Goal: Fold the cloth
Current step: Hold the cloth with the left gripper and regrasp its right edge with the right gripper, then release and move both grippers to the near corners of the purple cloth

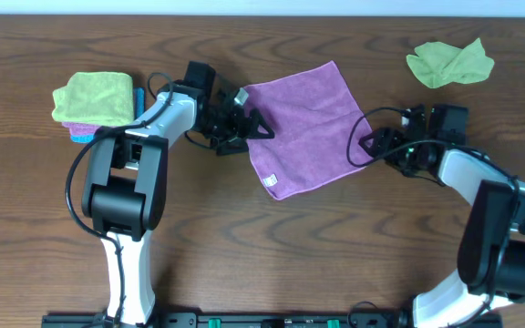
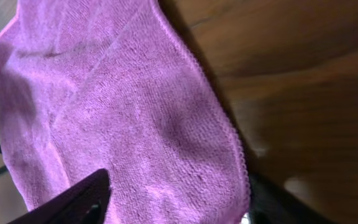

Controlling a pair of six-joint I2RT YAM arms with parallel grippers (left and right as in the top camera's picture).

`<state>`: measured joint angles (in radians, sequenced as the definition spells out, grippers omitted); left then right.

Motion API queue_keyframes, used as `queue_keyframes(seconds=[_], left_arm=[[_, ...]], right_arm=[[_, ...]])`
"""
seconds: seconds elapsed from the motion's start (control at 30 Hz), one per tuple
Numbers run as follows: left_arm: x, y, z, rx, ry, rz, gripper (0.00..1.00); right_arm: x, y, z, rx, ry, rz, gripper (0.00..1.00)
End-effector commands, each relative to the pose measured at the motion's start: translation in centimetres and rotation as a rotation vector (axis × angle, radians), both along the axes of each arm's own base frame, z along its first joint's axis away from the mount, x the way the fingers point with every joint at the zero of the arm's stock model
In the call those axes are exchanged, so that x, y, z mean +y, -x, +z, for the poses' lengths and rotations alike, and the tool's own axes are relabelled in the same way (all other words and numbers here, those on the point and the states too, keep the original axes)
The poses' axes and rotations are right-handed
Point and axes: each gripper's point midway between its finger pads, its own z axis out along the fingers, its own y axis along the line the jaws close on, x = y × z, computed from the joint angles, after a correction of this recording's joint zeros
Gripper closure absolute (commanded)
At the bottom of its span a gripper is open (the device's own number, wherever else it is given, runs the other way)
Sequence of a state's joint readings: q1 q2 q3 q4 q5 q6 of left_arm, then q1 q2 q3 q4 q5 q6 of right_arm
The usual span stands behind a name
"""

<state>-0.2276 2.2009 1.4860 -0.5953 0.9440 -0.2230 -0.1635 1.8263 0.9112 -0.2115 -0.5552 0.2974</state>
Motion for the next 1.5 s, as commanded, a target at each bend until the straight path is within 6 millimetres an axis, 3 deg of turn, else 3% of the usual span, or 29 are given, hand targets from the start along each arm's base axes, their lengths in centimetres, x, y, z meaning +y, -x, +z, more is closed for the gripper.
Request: queue_keyframes(seconds=[0.0,0.13,0.17,0.2,0.63,0.93,1.47], left_arm=[[0.4,0.4,-0.8,0.009,-0.038,-0.010,0.05],[0.4,0.5,-0.8,0.016,-0.040,-0.010,0.04],[0.4,0.5,-0.8,0.016,-0.040,-0.010,0.05],[0.4,0.5,-0.8,0.016,-0.040,-0.010,0.04],[0.9,-1.1,0.8,-0.045,-0.046,-0.025,0.05],[3.3,-0.8,1.3,-0.033,-0.124,-0.052,0.05],[4.4,-0.5,1.3,0.009,-0.130,-0.029,0.05]], right_arm=[[1.0,2.3,-3.2,0.124,-0.004,-0.002,0.38],[1.0,2.5,-3.3,0.132,-0.005,-0.001,0.56],[1.0,2.5,-3.3,0.135,-0.006,-0.001,0.81],[1.0,2.6,-3.3,0.140,-0.005,-0.001,0.99],[0.7,7.0,-4.1,0.325,0.036,0.006,0.99],[0.2,9.4,-1.9,0.390,0.081,-0.003,0.99],[-0.8,12.7,0.6,0.466,0.158,-0.019,0.98]])
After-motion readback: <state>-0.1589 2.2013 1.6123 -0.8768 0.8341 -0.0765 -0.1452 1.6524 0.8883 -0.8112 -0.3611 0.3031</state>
